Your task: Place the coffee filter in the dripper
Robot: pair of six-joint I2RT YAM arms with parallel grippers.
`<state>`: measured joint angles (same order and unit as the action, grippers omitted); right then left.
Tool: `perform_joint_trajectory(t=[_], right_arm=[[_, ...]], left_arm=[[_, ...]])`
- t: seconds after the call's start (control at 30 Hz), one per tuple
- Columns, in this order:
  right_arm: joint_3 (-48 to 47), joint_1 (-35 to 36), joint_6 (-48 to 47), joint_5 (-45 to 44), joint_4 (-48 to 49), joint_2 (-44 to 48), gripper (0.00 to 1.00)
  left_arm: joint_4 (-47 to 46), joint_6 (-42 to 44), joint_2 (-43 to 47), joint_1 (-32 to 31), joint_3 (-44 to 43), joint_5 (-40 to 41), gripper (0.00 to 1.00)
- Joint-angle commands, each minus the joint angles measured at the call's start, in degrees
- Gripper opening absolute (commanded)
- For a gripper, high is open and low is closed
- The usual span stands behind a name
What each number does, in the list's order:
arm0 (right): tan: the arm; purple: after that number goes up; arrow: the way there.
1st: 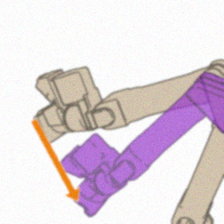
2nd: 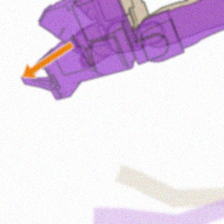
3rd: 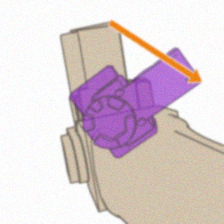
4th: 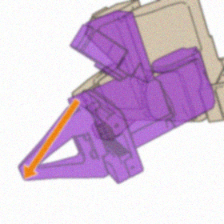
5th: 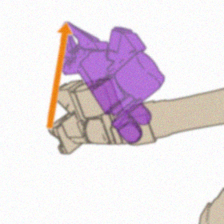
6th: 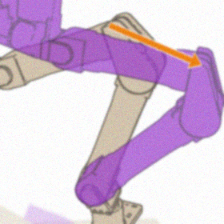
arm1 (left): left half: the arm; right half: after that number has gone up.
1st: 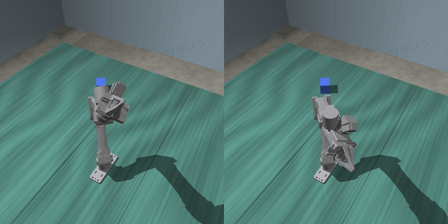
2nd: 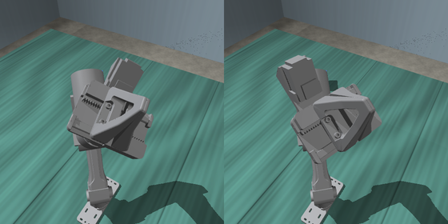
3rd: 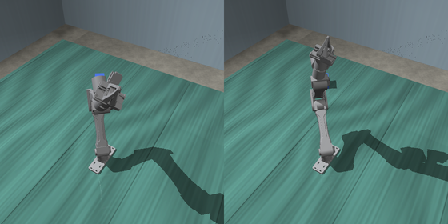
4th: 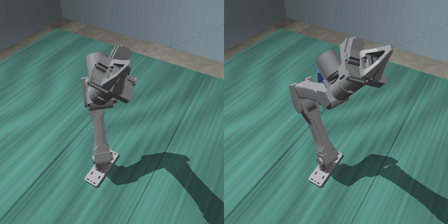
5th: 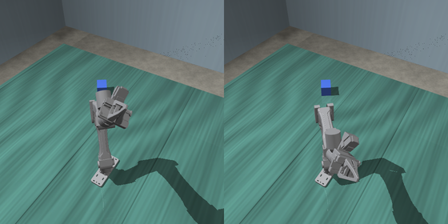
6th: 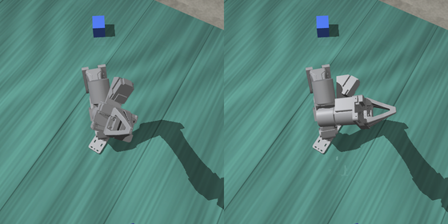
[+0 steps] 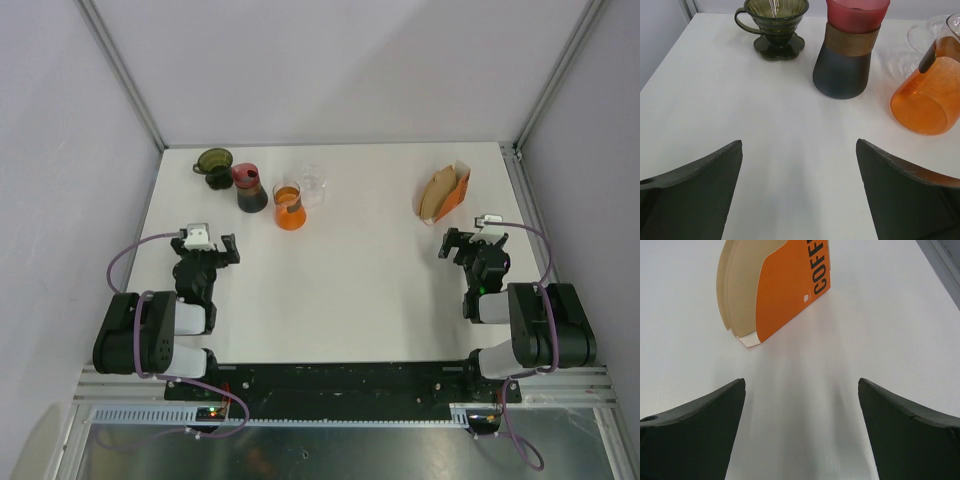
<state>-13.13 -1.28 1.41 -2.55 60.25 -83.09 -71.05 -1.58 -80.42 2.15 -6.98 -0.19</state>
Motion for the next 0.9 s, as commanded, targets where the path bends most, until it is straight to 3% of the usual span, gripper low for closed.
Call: perform_joint_trajectory(t=[0.0, 0.17, 0.33, 0.47, 0.73, 0.87], right_arm=[[-0.89, -0.04, -0.73, -0.04, 1.28, -0.34, 0.99], [-0.92, 0.02, -0.01, -2.43, -2.46, 5.31, 0.99], [-4.20, -0.17, 4.89, -6.56, -18.62, 16.14, 0.99], [-8.41, -0.33, 9.29, -3.10, -31.09, 23.40, 0.99], [-19.55, 1.94, 12.59, 3.20, -56.85, 32.89, 0.96], [-25.12, 4.37, 12.79, 5.48, -65.95, 33.81, 0.95]], left_arm=[[-2.63, 0.35, 0.17, 0.13, -1.43, 0.96, 1.00], [-2.69, 0.35, 0.17, 0.13, -1.45, 0.98, 1.00], [-2.77, 2.82, 0.61, 0.18, -0.90, -5.69, 1.00], [-1.56, 3.45, 3.36, 0.77, -0.76, -8.70, 1.00], [27.66, 7.08, 17.34, 2.46, -12.32, -13.35, 1.00], [55.18, 13.65, 19.65, 2.52, -27.26, -21.51, 0.97]])
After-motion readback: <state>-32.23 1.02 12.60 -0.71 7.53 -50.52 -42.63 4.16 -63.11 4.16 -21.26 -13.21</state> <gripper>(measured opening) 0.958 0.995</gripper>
